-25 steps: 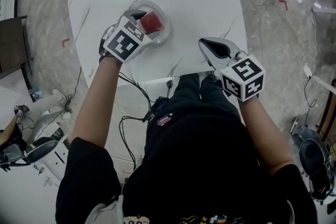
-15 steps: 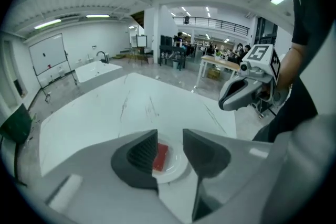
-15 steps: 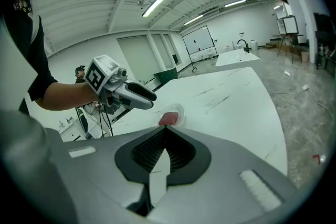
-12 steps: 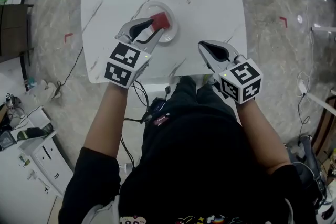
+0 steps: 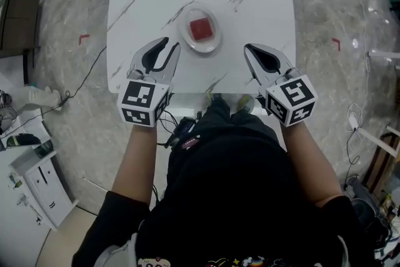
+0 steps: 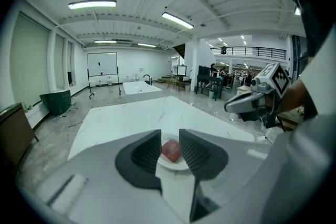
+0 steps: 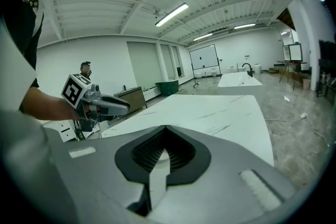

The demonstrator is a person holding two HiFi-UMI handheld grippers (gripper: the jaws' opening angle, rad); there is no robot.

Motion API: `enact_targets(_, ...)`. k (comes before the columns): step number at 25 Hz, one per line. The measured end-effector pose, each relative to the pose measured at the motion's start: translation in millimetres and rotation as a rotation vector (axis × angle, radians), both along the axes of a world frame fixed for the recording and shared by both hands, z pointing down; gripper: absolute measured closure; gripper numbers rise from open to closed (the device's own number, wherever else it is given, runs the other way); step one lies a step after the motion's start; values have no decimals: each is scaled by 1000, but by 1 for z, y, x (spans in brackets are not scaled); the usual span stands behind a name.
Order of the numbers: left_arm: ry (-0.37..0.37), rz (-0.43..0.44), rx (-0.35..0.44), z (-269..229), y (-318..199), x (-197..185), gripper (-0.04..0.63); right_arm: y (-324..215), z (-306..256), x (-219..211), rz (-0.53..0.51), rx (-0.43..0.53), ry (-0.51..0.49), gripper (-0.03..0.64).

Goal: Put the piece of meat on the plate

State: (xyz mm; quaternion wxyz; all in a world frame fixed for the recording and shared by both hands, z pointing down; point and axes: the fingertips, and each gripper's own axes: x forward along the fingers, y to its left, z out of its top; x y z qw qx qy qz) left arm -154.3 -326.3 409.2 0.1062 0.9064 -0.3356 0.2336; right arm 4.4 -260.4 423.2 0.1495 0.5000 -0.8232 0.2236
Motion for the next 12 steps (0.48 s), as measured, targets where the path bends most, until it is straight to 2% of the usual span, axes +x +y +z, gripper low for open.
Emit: enact_targets(12, 31, 9, -12, -4, -1, 1, 379, 0, 0, -9, -6, -2, 12, 595)
